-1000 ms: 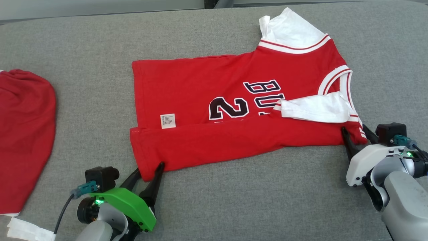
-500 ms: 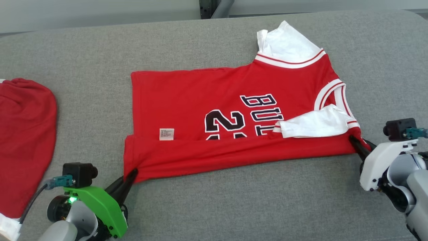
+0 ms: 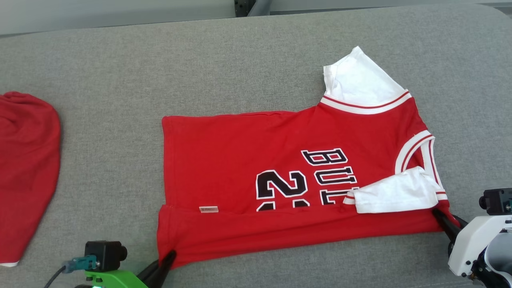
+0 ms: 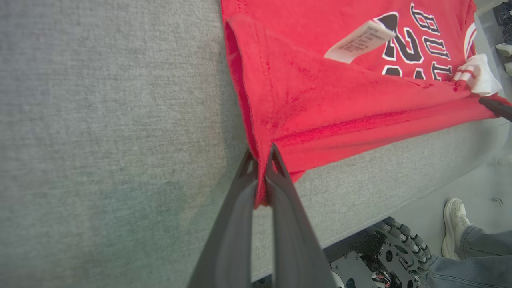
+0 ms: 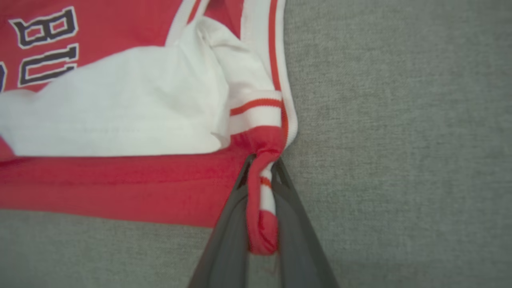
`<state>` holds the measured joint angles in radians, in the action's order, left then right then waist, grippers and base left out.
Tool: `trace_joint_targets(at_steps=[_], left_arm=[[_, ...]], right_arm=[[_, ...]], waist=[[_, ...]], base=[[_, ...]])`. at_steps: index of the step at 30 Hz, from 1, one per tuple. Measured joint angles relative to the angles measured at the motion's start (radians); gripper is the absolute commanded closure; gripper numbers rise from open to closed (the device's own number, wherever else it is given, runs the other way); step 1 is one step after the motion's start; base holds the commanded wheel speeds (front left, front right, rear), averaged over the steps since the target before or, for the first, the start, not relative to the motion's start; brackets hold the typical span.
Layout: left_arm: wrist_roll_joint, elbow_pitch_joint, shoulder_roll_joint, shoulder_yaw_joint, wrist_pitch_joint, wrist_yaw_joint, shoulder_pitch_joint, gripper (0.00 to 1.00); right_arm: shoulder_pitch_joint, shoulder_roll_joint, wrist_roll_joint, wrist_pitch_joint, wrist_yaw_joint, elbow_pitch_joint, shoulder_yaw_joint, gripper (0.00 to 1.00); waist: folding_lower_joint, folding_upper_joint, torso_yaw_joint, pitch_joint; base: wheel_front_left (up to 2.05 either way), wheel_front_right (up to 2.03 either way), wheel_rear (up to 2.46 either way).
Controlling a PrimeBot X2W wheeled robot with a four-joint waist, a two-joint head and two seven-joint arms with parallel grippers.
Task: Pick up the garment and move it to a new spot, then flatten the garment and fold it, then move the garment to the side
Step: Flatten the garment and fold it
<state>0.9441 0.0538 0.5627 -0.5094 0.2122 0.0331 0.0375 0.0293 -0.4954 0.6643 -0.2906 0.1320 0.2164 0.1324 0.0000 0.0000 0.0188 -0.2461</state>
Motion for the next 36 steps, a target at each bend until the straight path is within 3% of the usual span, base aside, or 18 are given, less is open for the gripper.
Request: trace_joint_targets(at_steps=[2, 3, 4, 5, 11, 16, 20, 24, 26, 36], left_arm=[[-0.003, -0.009, -0.021, -0.009, -0.003, 0.004, -0.001, 0.98], [-0.002, -0.013, -0.030, -0.009, -0.008, 0.004, -0.001, 0.69], [-0.001, -0.014, -0.035, -0.008, -0.012, 0.008, -0.001, 0.00], [0.000, -0.014, -0.036, -0.007, -0.012, 0.012, -0.001, 0.00], [-0.006, 0.063, 0.029, 0.043, 0.006, 0.035, -0.026, 0.00], [-0.028, 0.118, 0.081, 0.087, 0.065, 0.040, -0.201, 0.00], [-0.053, 0.044, 0.034, 0.079, 0.082, 0.011, -0.390, 0.00], [-0.103, -0.096, -0.024, 0.019, 0.105, -0.021, -0.540, 0.00], [-0.119, -0.151, -0.054, -0.004, 0.109, -0.038, -0.589, 0.00], [-0.122, -0.298, -0.146, -0.063, 0.117, -0.113, -0.740, 0.00]], right_arm=[[-0.002, 0.025, -0.024, -0.009, 0.000, 0.000, -0.018, 0.95], [-0.002, 0.035, -0.035, -0.012, 0.000, 0.000, -0.025, 0.64], [-0.001, 0.045, -0.047, -0.013, 0.000, -0.003, -0.031, 0.04], [0.002, 0.052, -0.054, -0.020, 0.000, -0.008, -0.037, 0.00], [0.046, 0.044, -0.069, -0.079, -0.001, -0.118, -0.078, 0.00], [0.223, 0.000, -0.080, -0.177, -0.001, -0.212, -0.098, 0.00], [0.427, 0.001, -0.148, -0.188, -0.001, -0.180, -0.085, 0.00], [0.587, 0.041, -0.184, -0.177, -0.001, -0.058, -0.036, 0.00], [0.656, 0.080, -0.174, -0.164, -0.001, 0.020, -0.016, 0.00], [0.894, 0.078, -0.229, -0.100, -0.001, 0.284, 0.065, 0.00]], waist=[[0.0000, 0.0000, 0.001, -0.010], [0.0000, 0.0000, 0.002, -0.014], [0.0000, 0.0000, 0.002, -0.017], [0.0000, 0.0000, 0.004, -0.019], [0.0000, 0.0000, 0.006, -0.047], [0.0000, 0.0000, 0.000, -0.112], [0.0000, 0.0000, -0.010, -0.170], [0.0001, 0.0000, -0.028, -0.228], [0.0001, 0.0000, -0.040, -0.251], [0.0001, 0.0000, -0.116, -0.317]], base=[[0.00, 0.00, 0.00], [0.00, 0.00, 0.00], [0.00, 0.00, 0.00], [0.00, 0.00, 0.00], [0.00, 0.00, 0.00], [0.00, 0.00, 0.00], [0.00, 0.00, 0.00], [0.00, 0.00, 0.00], [0.00, 0.00, 0.00], [0.00, 0.00, 0.00]])
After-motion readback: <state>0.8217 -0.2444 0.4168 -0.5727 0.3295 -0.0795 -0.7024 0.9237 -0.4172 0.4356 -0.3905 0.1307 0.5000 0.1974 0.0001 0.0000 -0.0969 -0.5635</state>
